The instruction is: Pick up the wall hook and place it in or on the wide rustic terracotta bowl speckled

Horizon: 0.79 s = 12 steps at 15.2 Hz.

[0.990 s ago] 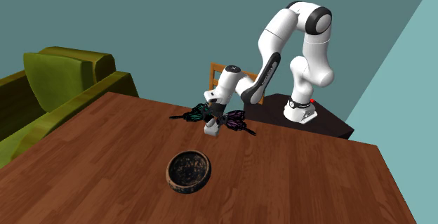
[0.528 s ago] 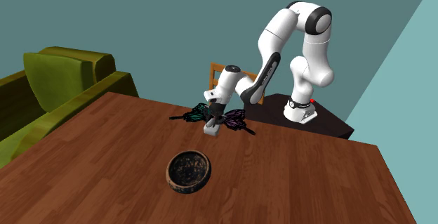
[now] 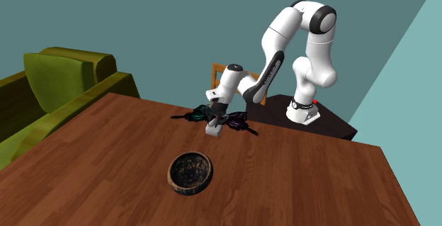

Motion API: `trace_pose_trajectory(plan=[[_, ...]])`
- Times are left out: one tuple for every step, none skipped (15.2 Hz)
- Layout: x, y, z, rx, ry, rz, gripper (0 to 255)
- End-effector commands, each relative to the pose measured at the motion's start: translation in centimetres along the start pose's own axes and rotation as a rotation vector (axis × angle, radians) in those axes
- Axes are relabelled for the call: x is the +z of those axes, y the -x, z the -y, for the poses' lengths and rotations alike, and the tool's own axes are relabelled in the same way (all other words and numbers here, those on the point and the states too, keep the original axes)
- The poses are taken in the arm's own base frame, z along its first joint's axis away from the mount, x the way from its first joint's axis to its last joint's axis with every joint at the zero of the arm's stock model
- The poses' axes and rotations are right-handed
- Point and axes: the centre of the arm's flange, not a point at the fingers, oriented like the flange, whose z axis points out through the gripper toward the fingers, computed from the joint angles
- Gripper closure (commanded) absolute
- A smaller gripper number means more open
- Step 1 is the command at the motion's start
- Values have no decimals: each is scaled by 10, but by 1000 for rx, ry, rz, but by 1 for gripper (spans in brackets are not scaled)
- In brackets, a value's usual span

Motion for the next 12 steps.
trace_pose_trajectory(plan=[[-11, -3, -3, -1, 1, -1, 255], [-16, -4, -4, -1, 1, -1, 255], [-21, -5, -5, -1, 1, -1, 255], [-26, -6, -7, -1, 1, -1, 255], [-31, -7, -8, -1, 1, -1, 255], [-36, -8, -10, -1, 1, -1, 255], [-41, -9, -11, -1, 1, -1, 255], [-46, -9, -12, -1, 1, -1, 255], [-51, -10, -14, -1, 1, -1, 255], [-56, -11, -15, -1, 1, -1, 255], [-61, -12, -17, -1, 1, -1, 255], [-66, -13, -18, -1, 1, -1, 255]])
